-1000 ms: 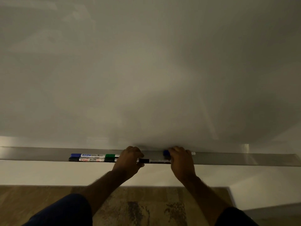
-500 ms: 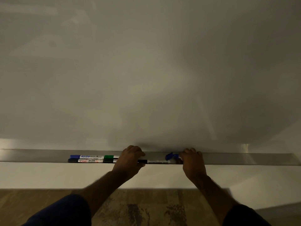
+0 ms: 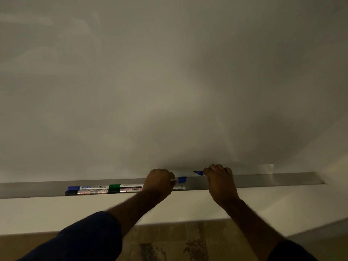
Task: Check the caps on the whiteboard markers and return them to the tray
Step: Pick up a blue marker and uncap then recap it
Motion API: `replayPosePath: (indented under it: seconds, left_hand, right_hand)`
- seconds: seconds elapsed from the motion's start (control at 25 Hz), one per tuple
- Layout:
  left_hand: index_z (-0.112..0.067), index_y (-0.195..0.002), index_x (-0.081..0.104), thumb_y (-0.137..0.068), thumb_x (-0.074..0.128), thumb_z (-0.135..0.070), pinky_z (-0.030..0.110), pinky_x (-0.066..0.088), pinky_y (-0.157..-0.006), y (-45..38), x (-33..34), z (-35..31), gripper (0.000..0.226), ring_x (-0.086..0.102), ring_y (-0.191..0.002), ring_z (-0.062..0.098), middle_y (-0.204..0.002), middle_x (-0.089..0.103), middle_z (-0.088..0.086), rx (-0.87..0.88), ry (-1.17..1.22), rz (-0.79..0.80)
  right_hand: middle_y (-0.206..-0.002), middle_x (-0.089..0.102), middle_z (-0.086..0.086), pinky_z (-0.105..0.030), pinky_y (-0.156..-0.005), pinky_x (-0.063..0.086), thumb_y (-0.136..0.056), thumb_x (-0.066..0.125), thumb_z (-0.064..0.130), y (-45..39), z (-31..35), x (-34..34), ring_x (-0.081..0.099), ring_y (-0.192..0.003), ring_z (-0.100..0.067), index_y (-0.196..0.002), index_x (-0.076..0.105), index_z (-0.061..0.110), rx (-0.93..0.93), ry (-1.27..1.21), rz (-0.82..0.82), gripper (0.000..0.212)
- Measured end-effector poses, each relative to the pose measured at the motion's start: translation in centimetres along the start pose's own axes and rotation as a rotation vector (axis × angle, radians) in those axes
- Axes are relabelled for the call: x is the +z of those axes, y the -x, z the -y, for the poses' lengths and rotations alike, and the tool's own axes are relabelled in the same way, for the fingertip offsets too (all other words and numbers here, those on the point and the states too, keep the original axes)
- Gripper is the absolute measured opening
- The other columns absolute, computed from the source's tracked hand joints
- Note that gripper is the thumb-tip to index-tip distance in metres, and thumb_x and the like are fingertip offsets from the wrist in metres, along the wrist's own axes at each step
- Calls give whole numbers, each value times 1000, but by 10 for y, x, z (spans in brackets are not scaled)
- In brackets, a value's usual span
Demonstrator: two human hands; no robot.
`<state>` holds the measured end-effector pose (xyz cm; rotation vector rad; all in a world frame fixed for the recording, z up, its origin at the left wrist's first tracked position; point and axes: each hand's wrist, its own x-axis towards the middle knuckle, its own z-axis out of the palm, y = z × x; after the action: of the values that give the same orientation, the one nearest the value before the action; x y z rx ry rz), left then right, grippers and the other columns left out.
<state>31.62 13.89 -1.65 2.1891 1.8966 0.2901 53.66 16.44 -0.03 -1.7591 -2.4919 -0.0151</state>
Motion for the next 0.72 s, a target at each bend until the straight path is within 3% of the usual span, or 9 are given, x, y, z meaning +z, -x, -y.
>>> replayPosePath:
  seconds: [0.08, 0.24, 0.72]
  left_hand:
    - [-17, -97, 68, -90, 50, -28, 29, 42, -68, -14, 4, -16, 22, 62, -84, 20, -94, 70, 5, -28, -75, 112]
    - [-14, -95, 67, -85, 56, -21, 35, 50, -74, -31, 19, -34, 17, 64, -90, 26, -98, 68, 8, -65, -189, 222]
    - [-11, -91, 65, -85, 54, -13, 37, 51, -74, -38, 37, -39, 12, 65, -89, 29, -96, 69, 10, -45, -181, 119]
  right_hand:
    - [-106, 62, 1, -37, -91, 38, -87, 57, 10, 1, -3, -4, 55, -104, -20, -111, 57, 22, -7, 6, -6, 27]
    - [-105, 63, -1, -36, -89, 38, -86, 56, 7, 8, -6, -8, 55, -102, -22, -111, 58, 20, -7, 11, -48, 29]
    - [-99, 63, 1, -34, -82, 35, -85, 54, 4, 18, -12, -14, 56, -94, -21, -106, 59, 22, 38, -33, -98, 27]
